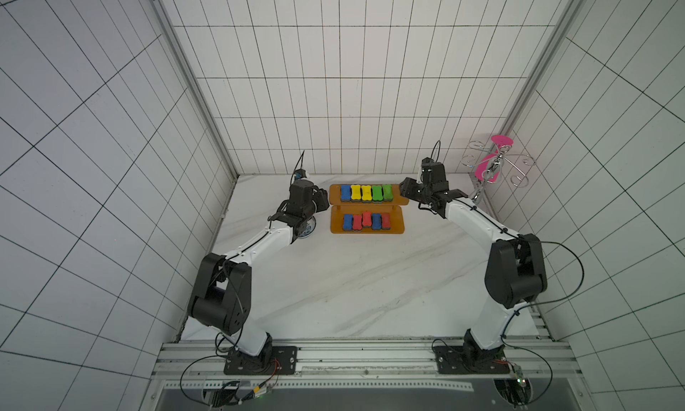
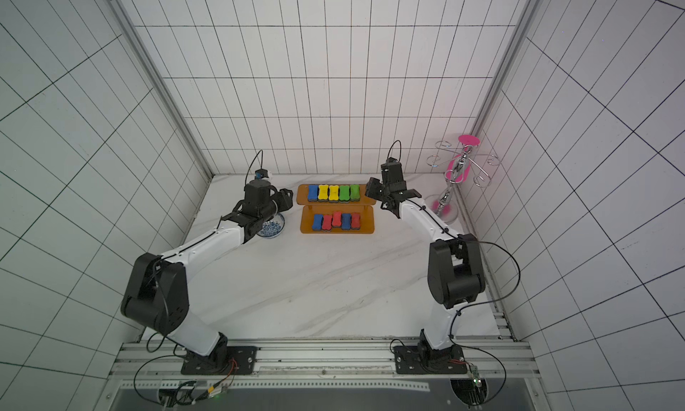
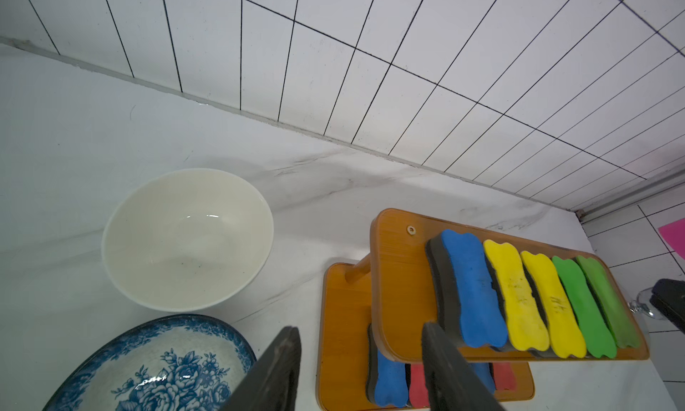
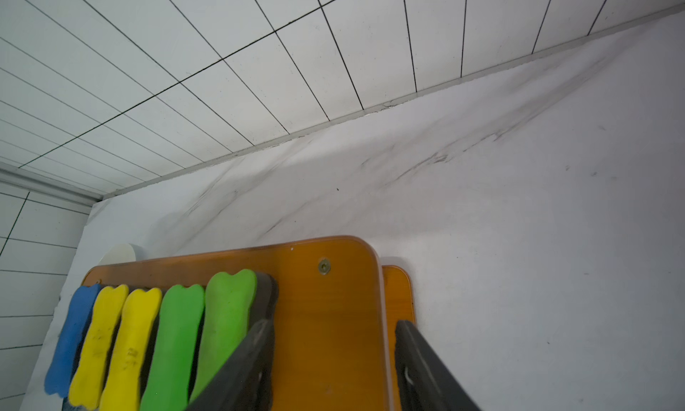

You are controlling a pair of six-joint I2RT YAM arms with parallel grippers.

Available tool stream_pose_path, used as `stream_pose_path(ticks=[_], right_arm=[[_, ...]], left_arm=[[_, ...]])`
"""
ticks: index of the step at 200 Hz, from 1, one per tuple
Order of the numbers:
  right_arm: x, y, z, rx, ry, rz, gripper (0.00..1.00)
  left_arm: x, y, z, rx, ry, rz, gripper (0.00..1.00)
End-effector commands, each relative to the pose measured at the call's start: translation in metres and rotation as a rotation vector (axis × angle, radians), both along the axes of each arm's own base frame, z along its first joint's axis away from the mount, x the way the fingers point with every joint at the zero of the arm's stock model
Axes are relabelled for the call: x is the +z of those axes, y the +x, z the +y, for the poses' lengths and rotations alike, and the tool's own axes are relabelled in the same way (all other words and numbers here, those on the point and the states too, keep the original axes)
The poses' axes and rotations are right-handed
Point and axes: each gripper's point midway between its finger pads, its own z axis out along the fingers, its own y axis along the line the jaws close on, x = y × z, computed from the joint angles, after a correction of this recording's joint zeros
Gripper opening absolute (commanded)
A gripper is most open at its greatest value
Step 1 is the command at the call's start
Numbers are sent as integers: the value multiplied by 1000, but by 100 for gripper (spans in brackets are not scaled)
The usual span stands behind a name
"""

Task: Remove the whiteboard erasers from the shelf
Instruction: Move the shelf to the center of the board, then pick up the whiteboard eraser from the shelf.

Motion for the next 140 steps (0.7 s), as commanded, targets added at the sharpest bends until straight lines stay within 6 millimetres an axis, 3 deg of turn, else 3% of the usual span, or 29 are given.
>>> stream_pose_path(ticks=[1,25,46,89,140], right_arm=[[29,-13,11,55,-100,-38,57],[26,-19,26,120,-149,1,59],[20,-22,40,190,-183,37,59],[3,-19,50,245,-219,92,57],[-14,-12,56,253,-223,119,56]], left_arm=[[9,-16,-7,-9,130,-1,56],[3,-33,-26,-67,213,-5,56],[9,-46,-43,-118,304,-42,57],[20,-77,-105,-422,316,-150,57],[26,-81,-109,-456,307,-201,58]])
